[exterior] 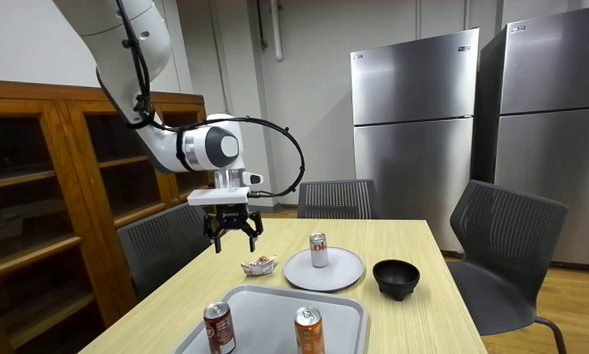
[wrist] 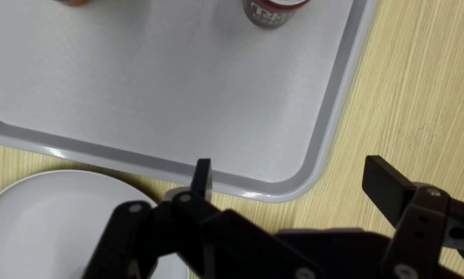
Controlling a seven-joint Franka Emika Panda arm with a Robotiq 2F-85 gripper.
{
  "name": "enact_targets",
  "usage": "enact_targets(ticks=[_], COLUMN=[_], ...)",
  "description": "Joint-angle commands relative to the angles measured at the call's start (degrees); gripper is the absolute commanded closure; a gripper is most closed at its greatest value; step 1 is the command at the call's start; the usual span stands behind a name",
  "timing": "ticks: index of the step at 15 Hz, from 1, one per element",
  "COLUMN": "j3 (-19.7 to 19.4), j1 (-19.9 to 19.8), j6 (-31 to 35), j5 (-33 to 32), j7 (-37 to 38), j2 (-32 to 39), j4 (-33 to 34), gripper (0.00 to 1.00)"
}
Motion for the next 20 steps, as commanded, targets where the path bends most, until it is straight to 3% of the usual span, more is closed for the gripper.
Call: enact_targets(ticks=[1,9,20], j3=[0.10,0.04,-0.62], j1=[-0.10,-0.15,1.71], j6=[-0.16,-0.16,12.80], j5=[-0.03,-0.04,-5.14], j7=[0.04,0.05,4.35], j2=[-0.04,1.13,-0.83], j4=[0.09,1.42,-9.05], gripper=[0.00,0.00,0.00])
